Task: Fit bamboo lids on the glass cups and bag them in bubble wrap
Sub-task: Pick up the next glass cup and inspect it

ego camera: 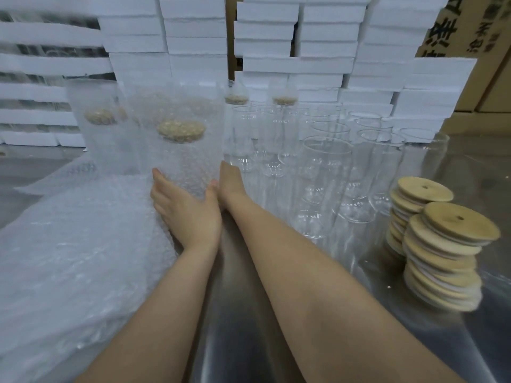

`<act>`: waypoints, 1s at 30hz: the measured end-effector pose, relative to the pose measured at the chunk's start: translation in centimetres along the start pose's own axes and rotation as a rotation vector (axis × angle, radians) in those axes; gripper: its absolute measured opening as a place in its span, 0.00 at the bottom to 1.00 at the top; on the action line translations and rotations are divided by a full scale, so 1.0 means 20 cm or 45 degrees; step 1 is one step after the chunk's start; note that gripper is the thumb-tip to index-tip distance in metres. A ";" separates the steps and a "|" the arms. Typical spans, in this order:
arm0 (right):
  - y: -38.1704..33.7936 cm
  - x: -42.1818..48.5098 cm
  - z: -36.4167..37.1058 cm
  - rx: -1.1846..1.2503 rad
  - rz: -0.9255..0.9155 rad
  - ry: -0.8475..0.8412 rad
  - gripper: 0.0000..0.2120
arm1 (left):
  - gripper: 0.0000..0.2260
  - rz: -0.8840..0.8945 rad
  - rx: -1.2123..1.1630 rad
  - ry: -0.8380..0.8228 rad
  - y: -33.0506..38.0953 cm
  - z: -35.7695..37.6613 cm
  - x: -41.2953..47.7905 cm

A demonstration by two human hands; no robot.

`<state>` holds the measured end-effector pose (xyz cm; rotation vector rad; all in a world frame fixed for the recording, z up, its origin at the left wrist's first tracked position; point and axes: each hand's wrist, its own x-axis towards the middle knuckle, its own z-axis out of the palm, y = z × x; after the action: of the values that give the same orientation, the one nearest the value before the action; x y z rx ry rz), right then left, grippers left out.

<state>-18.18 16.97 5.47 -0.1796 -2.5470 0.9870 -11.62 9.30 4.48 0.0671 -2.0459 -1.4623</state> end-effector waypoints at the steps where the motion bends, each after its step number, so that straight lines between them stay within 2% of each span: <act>1: 0.00 -0.04 -0.03 0.040 -0.006 0.029 0.11 | 0.43 0.002 -0.005 -0.008 0.01 -0.01 0.00; 2: 0.00 -0.08 -0.04 0.078 0.005 0.053 0.16 | 0.43 0.007 -0.008 -0.019 0.00 -0.01 0.00; 6: 0.05 -0.36 -0.14 0.209 -0.052 -0.064 0.11 | 0.43 0.000 -0.008 -0.096 0.02 -0.03 -0.01; 8: 0.06 -0.49 -0.20 0.206 -0.122 -0.136 0.12 | 0.42 -0.016 -0.018 -0.144 0.02 -0.04 -0.02; 13: 0.14 -0.68 -0.35 0.245 -0.269 -0.154 0.18 | 0.43 -0.029 0.039 -0.208 0.06 -0.06 -0.10; 16: 0.11 -0.73 -0.41 0.371 -0.361 0.018 0.16 | 0.41 0.329 -0.010 -0.062 0.13 -0.06 -0.16; 18: 0.09 -0.76 -0.45 0.367 -0.504 0.293 0.14 | 0.36 0.661 -0.096 0.024 0.17 -0.04 -0.20; 19: 0.08 -0.76 -0.48 0.361 -0.573 0.490 0.13 | 0.35 0.820 -0.142 -0.012 0.18 -0.02 -0.23; 21: 0.07 -0.76 -0.54 0.397 -0.673 0.865 0.13 | 0.37 1.171 -0.158 -0.244 0.19 0.02 -0.29; 23: 0.06 -0.74 -0.60 0.519 -0.658 1.088 0.14 | 0.35 1.536 -0.108 -0.467 0.20 0.04 -0.32; 24: 0.07 -0.73 -0.63 0.599 -0.603 1.151 0.16 | 0.33 1.615 -0.085 -0.508 0.21 0.05 -0.32; 25: 0.08 -0.72 -0.65 0.678 -0.521 1.200 0.17 | 0.33 1.586 -0.071 -0.525 0.21 0.06 -0.31; 27: 0.10 -0.72 -0.65 0.772 -0.296 1.262 0.19 | 0.40 1.338 -0.088 -0.584 0.21 0.07 -0.30; 28: 0.10 -0.73 -0.64 0.800 -0.202 1.248 0.20 | 0.43 1.185 -0.131 -0.656 0.21 0.07 -0.30; 30: 0.10 -0.73 -0.61 0.871 -0.162 1.153 0.22 | 0.47 0.936 -0.229 -0.852 0.19 0.08 -0.30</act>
<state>0.15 22.23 7.58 -0.1986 -1.3217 1.2803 -6.38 14.39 4.87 -1.2567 -2.0402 -1.2465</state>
